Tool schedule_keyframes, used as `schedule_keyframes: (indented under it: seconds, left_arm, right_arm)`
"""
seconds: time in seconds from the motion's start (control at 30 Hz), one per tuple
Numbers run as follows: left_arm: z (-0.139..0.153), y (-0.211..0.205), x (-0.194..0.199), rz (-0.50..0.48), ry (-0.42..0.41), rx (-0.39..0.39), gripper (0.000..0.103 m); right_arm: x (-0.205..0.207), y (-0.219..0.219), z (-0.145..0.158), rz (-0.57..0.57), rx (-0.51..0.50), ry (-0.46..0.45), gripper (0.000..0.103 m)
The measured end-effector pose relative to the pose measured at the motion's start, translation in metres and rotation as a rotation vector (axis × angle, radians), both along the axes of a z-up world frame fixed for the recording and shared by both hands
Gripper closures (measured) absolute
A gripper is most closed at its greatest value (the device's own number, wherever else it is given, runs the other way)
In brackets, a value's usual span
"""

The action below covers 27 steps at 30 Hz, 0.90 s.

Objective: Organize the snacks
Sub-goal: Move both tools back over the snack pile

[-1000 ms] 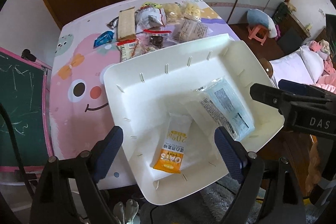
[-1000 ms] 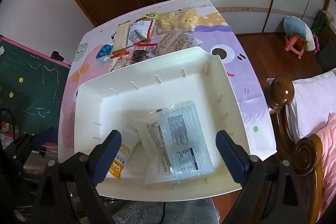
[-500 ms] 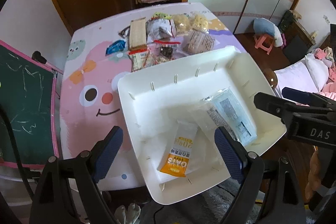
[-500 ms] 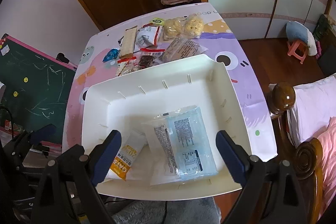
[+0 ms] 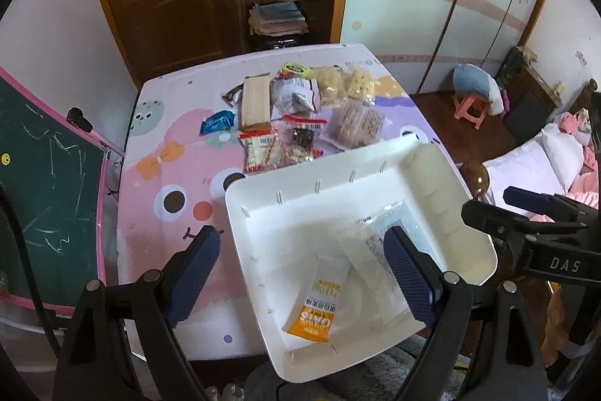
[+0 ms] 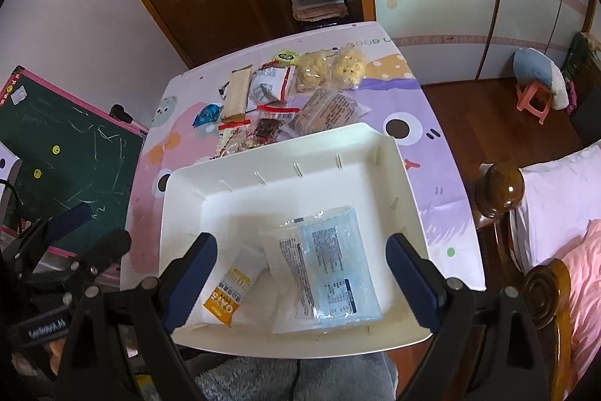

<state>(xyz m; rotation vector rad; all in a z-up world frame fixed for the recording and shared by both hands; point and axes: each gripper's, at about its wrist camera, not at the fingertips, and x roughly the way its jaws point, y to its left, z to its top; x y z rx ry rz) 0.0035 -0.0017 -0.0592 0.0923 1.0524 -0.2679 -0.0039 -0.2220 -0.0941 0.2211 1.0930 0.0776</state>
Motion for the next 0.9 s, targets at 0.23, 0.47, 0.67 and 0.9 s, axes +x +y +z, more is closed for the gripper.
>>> schedule_keyframes:
  seconds: [0.23, 0.47, 0.67, 0.9]
  left_arm:
    - [0.015, 0.000, 0.017, -0.005, -0.009, -0.015, 0.015]
    - [0.033, 0.008, 0.046, -0.067, 0.000, 0.010, 0.015]
    - [0.065, 0.018, 0.088, -0.095, -0.075, 0.078, 0.015]
    - [0.079, 0.020, 0.159, -0.056, -0.131, 0.077, 0.015]
  right_arm:
    - [0.019, -0.004, 0.016, 0.017, -0.015, 0.001, 0.011]
    - [0.047, -0.007, 0.048, 0.052, -0.070, -0.033, 0.011]
    - [0.085, -0.023, 0.076, 0.039, -0.088, -0.046, 0.011]
    - [0.144, -0.045, 0.091, -0.017, -0.071, -0.034, 0.011]
